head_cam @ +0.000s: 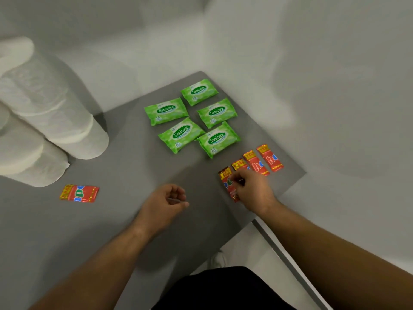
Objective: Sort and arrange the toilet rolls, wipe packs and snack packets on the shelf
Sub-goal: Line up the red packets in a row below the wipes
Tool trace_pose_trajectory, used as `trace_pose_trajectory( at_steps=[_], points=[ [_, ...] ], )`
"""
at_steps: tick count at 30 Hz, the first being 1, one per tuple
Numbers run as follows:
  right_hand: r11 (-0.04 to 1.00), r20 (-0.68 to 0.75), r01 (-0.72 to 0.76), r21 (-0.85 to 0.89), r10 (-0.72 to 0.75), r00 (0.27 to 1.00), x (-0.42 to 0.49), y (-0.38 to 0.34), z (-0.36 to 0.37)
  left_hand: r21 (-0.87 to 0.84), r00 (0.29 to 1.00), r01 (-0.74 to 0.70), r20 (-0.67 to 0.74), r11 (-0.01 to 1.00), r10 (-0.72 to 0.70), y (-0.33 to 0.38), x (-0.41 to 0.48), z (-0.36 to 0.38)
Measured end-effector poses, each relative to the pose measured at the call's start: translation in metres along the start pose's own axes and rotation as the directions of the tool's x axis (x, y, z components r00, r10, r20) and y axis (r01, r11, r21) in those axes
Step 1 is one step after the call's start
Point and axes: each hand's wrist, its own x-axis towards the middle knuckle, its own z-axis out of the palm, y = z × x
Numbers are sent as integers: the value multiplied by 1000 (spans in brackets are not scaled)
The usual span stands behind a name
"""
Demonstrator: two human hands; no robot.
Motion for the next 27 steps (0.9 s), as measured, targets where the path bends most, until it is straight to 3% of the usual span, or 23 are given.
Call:
trace_pose_trajectory(
  at_steps=[6, 12, 16, 20, 27],
  points=[
    [963, 92, 111, -247, -91, 992, 13, 5, 7, 51, 996, 64, -65, 997, -61, -14, -5, 12],
    [867, 55, 214, -450, -213, 976, 10, 9, 10, 76, 993, 49, -114, 996, -40, -21, -10, 15],
    [892, 74, 187, -411, -172, 982, 13, 1, 8, 88, 991, 59, -126, 994, -47, -24, -13, 10],
    [926, -35, 163, -341, -185, 982, 6, -13, 14, 132, 989, 67, -136, 989, -49, -30, -15, -7],
    [943, -84, 265, -204, -286, 954, -17, -77, 53, 165, 983, 68, -180, 984, -38, -40, -28, -64]
  ],
)
